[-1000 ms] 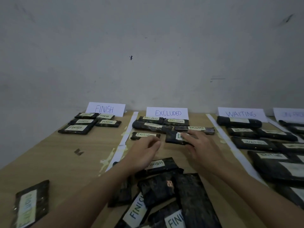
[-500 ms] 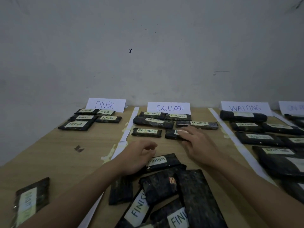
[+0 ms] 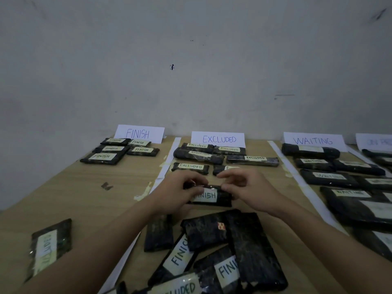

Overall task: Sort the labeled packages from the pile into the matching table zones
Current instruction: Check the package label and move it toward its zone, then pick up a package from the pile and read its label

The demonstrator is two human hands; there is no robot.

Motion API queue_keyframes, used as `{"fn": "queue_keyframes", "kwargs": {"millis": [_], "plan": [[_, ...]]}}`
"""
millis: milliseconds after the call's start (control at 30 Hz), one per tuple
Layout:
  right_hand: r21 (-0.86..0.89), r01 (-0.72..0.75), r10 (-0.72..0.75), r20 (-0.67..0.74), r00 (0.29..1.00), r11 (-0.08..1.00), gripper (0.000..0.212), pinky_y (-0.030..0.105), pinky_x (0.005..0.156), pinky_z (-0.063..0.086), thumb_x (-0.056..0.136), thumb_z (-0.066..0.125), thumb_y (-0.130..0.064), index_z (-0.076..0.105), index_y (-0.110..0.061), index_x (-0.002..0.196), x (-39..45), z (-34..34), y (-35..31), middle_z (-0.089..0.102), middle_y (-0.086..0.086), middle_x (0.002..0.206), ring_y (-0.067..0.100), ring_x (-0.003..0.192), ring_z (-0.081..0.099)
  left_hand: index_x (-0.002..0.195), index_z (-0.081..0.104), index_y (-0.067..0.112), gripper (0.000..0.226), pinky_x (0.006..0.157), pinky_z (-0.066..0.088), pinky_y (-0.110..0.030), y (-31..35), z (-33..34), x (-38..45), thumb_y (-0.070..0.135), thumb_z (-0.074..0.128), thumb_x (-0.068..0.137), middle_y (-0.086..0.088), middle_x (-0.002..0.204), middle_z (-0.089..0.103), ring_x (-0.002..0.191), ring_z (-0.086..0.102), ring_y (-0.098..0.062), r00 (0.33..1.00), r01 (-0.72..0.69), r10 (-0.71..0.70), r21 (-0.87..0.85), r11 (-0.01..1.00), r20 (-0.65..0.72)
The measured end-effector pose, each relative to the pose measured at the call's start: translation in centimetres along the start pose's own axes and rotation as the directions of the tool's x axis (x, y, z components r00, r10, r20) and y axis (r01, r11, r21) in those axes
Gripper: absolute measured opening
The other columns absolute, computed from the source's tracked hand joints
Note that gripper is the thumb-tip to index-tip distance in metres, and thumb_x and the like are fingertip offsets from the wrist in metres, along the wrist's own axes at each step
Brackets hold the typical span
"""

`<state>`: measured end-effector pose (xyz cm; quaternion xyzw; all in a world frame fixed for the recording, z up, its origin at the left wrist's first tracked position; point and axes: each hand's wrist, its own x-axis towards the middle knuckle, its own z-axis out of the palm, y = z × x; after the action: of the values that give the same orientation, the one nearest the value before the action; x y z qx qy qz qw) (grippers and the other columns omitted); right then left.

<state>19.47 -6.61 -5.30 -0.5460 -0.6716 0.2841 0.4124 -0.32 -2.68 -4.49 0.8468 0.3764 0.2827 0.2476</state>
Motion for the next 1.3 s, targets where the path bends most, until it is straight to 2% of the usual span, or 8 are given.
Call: {"fn": "queue_keyframes", "kwargs": {"millis": [200,300,433,500,700,967,1133,1300], "plan": [[0.389,0.042,0.084,-0.300,0.950,0.920,0.013,0.031,0.072,0.057,0.080,0.068,-0.005,0.068,-0.018,0.082,0.1,-0.9,-1.8,0.072,0.007,0.080,0.014,0.072,0.067,0.101,0.066,0.018,0.017,0.087,0.053,-0.033,1.4,-1.1,0.7,0.011,0.055,0.089,-0.008,0.103,0.067,0.094,0.062,-0.018,0.966,0.106,-0.226,-0.602,0.792,-0.127],[0.434,0.077,0.086,-0.343,0.935,0.898,0.012,0.025,0.066,0.055,0.081,0.066,-0.005,0.067,-0.017,0.079,0.2,-1.2,-2.4,0.071,0.001,0.074,0.009,0.068,0.066,0.099,0.065,0.012,0.017,0.072,0.058,-0.026,1.8,-1.8,0.7,0.009,0.051,0.091,-0.007,0.097,0.065,0.083,0.062,-0.012,0.953,0.110,-0.284,-0.751,0.651,-0.107],[0.322,0.149,0.001,-0.422,0.907,0.935,0.012,0.025,0.072,0.053,0.080,0.068,-0.008,0.067,-0.019,0.076,0.5,-0.8,-2.8,0.071,0.000,0.076,0.013,0.074,0.065,0.105,0.063,0.004,0.019,0.072,0.059,-0.027,1.2,-2.9,0.1,0.008,0.051,0.091,-0.011,0.098,0.066,0.086,0.063,-0.017,0.950,0.107,-0.292,-0.764,0.636,-0.110],[0.027,0.203,-0.171,-0.434,0.884,0.979,0.011,0.014,0.072,0.049,0.082,0.066,-0.010,0.067,-0.020,0.077,0.7,-0.1,-3.1,0.069,-0.005,0.079,0.006,0.075,0.062,0.103,0.064,0.004,0.018,0.074,0.059,-0.028,0.7,-3.4,-0.2,0.007,0.051,0.091,-0.011,0.098,0.067,0.088,0.064,-0.018,0.945,0.106,-0.301,-0.749,0.654,-0.129],[-0.601,0.408,-0.582,-0.118,0.805,0.687,0.036,0.033,0.083,0.046,0.081,0.054,-0.039,0.066,-0.015,0.106,2.2,4.4,-5.0,0.067,0.000,0.101,0.015,0.094,0.060,0.096,0.064,0.007,0.015,0.066,0.057,-0.021,-1.5,-5.4,-1.8,0.005,0.050,0.091,-0.005,0.087,0.066,0.078,0.064,-0.013,0.911,0.106,-0.359,-0.726,0.679,-0.203],[-0.647,0.584,-0.616,0.217,0.757,0.490,0.042,0.034,0.069,0.054,0.074,0.063,-0.027,0.060,-0.012,0.113,7.0,11.8,-6.0,0.066,0.005,0.103,0.024,0.084,0.065,0.096,0.065,0.011,0.015,0.068,0.057,-0.022,-7.5,-9.6,-4.2,0.006,0.052,0.090,-0.010,0.095,0.067,0.086,0.063,-0.017,0.842,0.115,-0.451,-0.718,0.686,-0.296],[-0.626,0.626,-0.608,0.288,0.740,0.465,0.038,0.035,0.071,0.055,0.076,0.063,-0.019,0.061,-0.007,0.113,10.3,15.0,-5.7,0.067,0.010,0.104,0.027,0.089,0.064,0.105,0.064,0.018,0.018,0.090,0.052,-0.039,-12.4,-11.8,-5.4,0.016,0.051,0.093,-0.005,0.108,0.068,0.100,0.064,-0.019,0.833,0.259,-0.456,-0.507,0.822,-0.314],[-0.636,0.457,-0.382,0.264,0.886,0.621,0.037,0.036,0.087,0.048,0.091,0.046,-0.025,0.051,-0.012,0.125,14.1,17.6,-4.7,0.056,0.007,0.123,0.024,0.109,0.052,0.133,0.047,0.018,0.040,0.102,0.030,-0.021,-16.5,-13.3,-7.3,0.028,0.046,0.095,0.002,0.135,0.051,0.123,0.046,-0.011,0.901,0.407,-0.357,0.193,0.893,-0.248]]}}
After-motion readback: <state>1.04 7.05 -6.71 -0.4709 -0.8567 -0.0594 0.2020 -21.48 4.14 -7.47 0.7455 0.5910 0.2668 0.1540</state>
